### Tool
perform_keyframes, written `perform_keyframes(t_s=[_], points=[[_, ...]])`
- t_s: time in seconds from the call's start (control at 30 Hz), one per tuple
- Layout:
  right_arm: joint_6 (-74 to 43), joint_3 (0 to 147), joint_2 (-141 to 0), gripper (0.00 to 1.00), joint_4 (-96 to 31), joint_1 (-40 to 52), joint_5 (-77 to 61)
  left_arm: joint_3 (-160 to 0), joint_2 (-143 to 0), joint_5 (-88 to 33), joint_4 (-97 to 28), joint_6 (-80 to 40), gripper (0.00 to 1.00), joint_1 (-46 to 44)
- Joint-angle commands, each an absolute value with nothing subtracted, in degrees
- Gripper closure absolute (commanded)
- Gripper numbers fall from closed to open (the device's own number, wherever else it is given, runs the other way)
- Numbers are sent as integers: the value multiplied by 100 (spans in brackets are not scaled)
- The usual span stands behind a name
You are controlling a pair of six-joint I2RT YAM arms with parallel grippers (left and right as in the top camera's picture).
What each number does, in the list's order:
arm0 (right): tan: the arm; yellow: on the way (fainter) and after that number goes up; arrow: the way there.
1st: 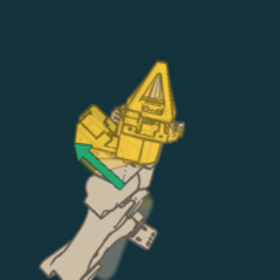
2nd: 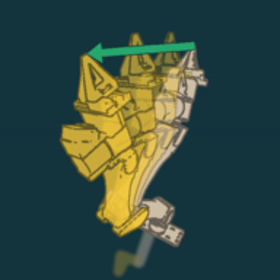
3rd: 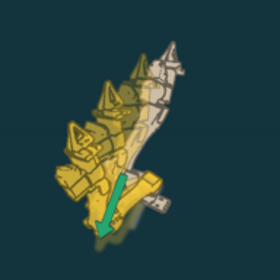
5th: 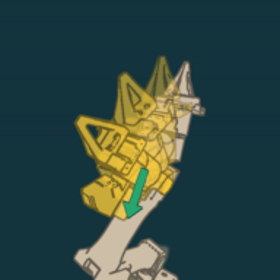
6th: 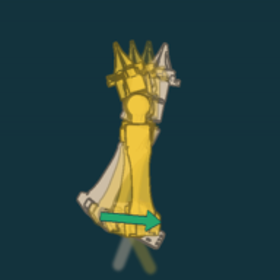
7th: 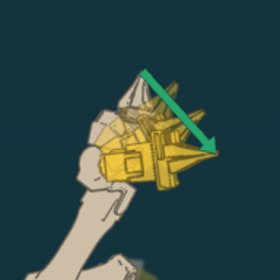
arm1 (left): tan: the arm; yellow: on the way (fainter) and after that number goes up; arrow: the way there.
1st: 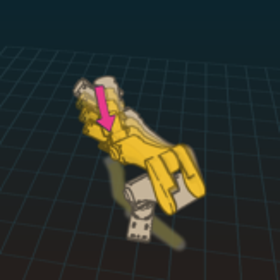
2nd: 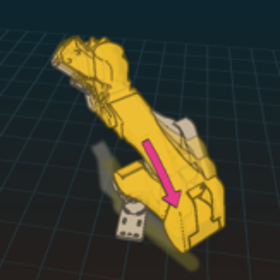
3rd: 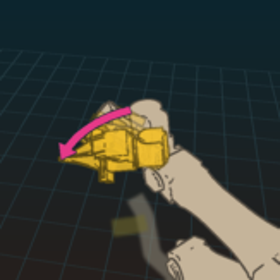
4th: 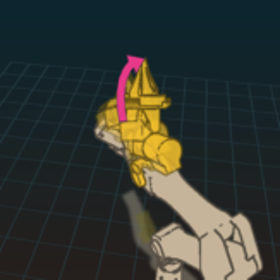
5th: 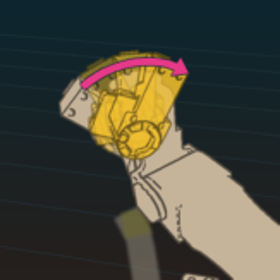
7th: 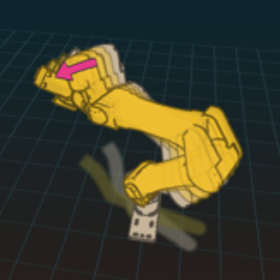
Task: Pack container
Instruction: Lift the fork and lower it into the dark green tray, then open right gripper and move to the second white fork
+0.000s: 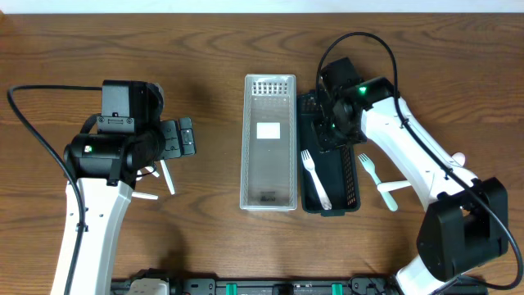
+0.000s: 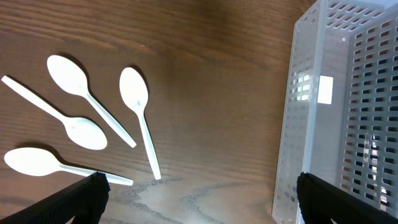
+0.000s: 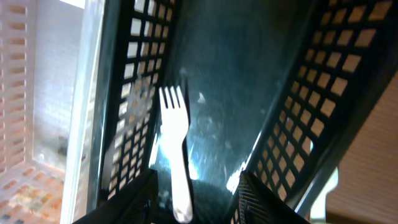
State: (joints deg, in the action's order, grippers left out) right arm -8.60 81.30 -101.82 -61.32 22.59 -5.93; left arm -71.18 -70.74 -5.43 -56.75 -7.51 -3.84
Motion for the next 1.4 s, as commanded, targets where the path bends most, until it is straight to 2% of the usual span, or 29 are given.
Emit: perform_keyframes(t_s=[0.0, 0.17, 0.37, 0.63, 0.8, 0.87, 1.03, 1.37], points=[[-840, 8702, -10123, 49, -6267, 2298, -336, -7223, -7087, -539, -5695, -777, 2, -355], [-1468, 9638, -9937, 37, -6471, 2060, 965, -7223, -7087, -539, -5697, -779, 2, -355], [-2292, 10055, -9633, 1, -6772, 1131, 1087, -7223, -7087, -539, -5697, -779, 2, -355], [-3476, 9612, -9633, 1, -7269, -51, 143, -7223, -7087, -539, -5699, -779, 2, -355], [-5384, 8538, -9638, 1, -7074, -548, 471, -7223, -7087, -539, -5697, -779, 2, -355], [-5789, 8001, -9640, 1, -6766, -705, 576, -7223, -7087, -539, -5695, -779, 2, -355], [-6248, 6799, -9642, 1, -5872, -860, 576, -7223, -7105, -539, -5695, -779, 2, -355], [-6517, 5352, -9644, 2, -4615, -858, 576, -7223, -7118, -539, -5697, -781, 2, -355]])
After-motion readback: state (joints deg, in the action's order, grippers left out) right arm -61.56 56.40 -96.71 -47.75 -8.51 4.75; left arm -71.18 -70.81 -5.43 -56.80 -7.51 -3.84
